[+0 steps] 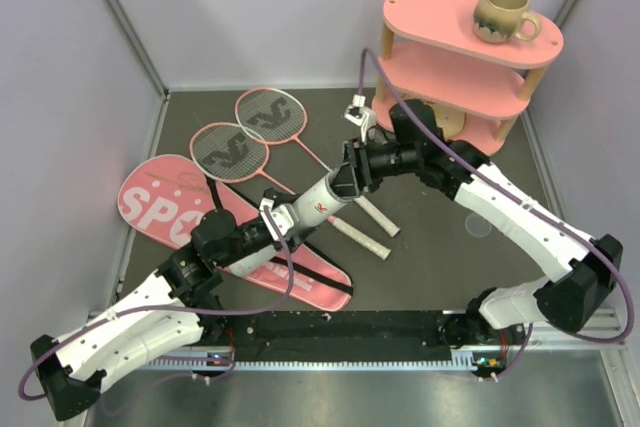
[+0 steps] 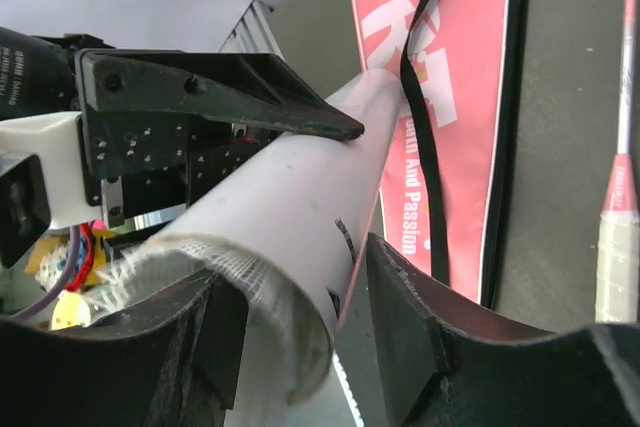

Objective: Pack up the badminton gear

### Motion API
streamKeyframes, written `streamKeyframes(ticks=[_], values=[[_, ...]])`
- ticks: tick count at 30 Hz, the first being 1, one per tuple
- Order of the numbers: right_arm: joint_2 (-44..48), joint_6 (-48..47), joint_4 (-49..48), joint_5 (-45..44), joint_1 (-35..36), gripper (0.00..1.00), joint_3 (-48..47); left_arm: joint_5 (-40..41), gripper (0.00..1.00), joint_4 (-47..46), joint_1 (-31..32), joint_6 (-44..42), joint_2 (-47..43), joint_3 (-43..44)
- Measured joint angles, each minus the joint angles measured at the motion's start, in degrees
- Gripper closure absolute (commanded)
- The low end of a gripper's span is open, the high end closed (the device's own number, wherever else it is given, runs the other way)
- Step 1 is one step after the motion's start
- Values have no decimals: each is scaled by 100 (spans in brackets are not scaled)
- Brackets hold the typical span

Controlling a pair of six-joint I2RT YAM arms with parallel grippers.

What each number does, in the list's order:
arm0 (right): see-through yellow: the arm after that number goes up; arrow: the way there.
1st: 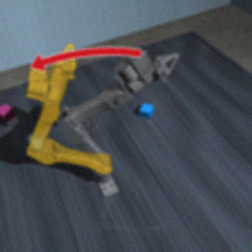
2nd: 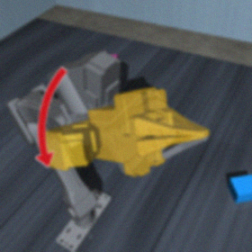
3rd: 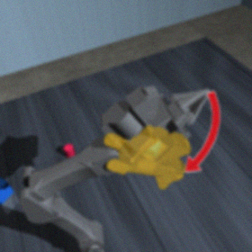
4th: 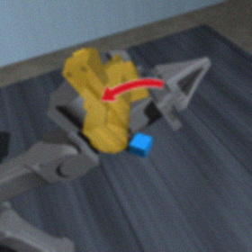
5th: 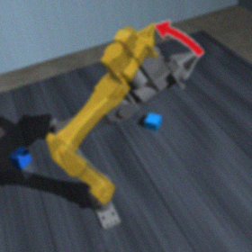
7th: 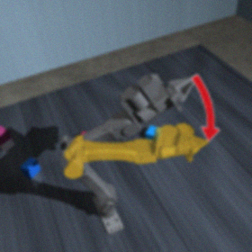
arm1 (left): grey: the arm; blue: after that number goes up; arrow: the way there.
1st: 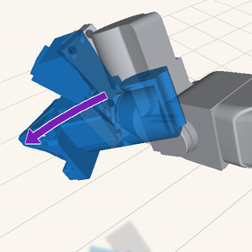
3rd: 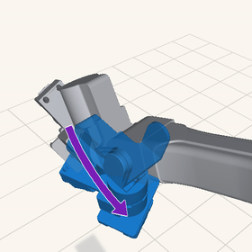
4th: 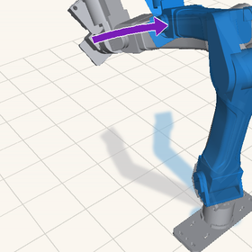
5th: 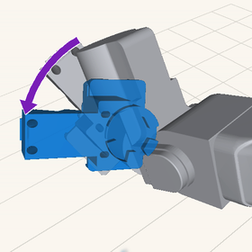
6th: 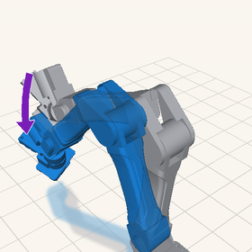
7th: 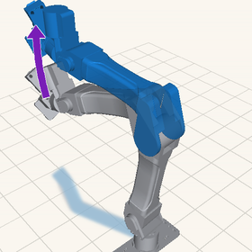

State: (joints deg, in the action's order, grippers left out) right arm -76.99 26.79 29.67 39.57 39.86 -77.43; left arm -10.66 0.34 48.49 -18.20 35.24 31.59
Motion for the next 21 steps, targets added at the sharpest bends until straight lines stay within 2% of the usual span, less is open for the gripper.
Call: streamKeyframes(ticks=[5,12,17,18,21], values=[[-435,-72,22,-267,455,50,-190,-15,91,13,0,0,0,0],[-470,-149,87,-527,518,44,-289,48,91,72,-2,4,-28,-2],[-107,-236,151,-964,470,29,-271,55,91,7,7,2,-26,-2],[94,-240,125,-1113,433,24,-221,66,91,-4,7,2,-22,-2],[874,-267,90,-1626,214,18,48,114,91,-13,9,4,-26,-2]])
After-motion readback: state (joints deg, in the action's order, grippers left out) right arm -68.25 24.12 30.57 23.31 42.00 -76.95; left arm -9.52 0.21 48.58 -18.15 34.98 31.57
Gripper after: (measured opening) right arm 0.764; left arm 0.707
